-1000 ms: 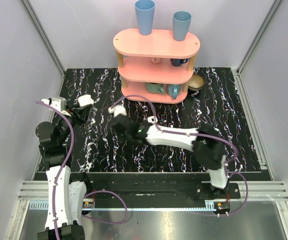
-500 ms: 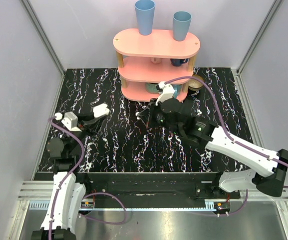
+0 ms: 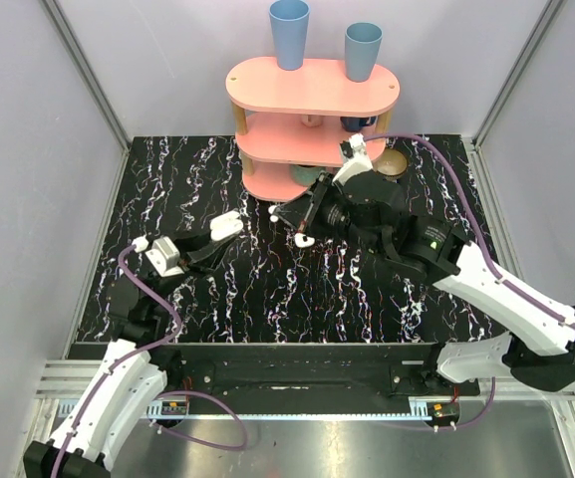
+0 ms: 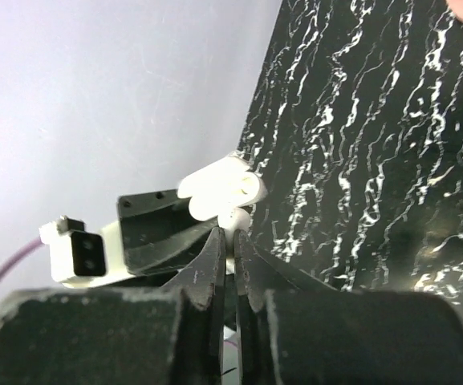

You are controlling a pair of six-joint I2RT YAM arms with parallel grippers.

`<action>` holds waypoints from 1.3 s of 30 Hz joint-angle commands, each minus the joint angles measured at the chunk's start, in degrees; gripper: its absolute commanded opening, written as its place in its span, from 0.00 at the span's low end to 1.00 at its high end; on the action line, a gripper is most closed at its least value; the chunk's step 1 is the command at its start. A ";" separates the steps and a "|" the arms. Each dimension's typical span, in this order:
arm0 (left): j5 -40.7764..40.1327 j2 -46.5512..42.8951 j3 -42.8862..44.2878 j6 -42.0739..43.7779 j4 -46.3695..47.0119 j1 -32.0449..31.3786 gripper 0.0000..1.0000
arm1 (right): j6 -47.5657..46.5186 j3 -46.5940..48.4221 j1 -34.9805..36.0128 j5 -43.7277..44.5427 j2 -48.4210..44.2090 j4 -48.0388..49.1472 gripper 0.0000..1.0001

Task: Insert the wireless bluetooth earbuds into the charging case
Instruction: Insert the left earbud into the left side groove of the charging case.

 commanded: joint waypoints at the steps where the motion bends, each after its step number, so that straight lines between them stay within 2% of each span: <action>1: -5.70 0.03 0.47 5.64 3.40 -2.30 0.00 | 11.64 5.50 -0.33 0.48 3.14 -5.71 0.00; 9: -13.61 1.96 -0.94 9.69 6.21 -6.52 0.00 | 21.58 10.78 -0.24 0.21 9.19 -11.33 0.00; 19: -21.26 5.22 -1.03 17.69 7.35 -11.88 0.00 | 24.31 15.44 0.81 2.32 14.39 -14.15 0.00; 26: -22.14 5.75 -0.50 19.45 6.65 -13.47 0.00 | 26.24 17.38 0.90 -1.62 17.81 -14.33 0.00; 39: -23.11 6.10 0.73 22.00 4.01 -15.40 0.00 | 27.91 17.91 0.99 -2.86 19.75 -11.95 0.00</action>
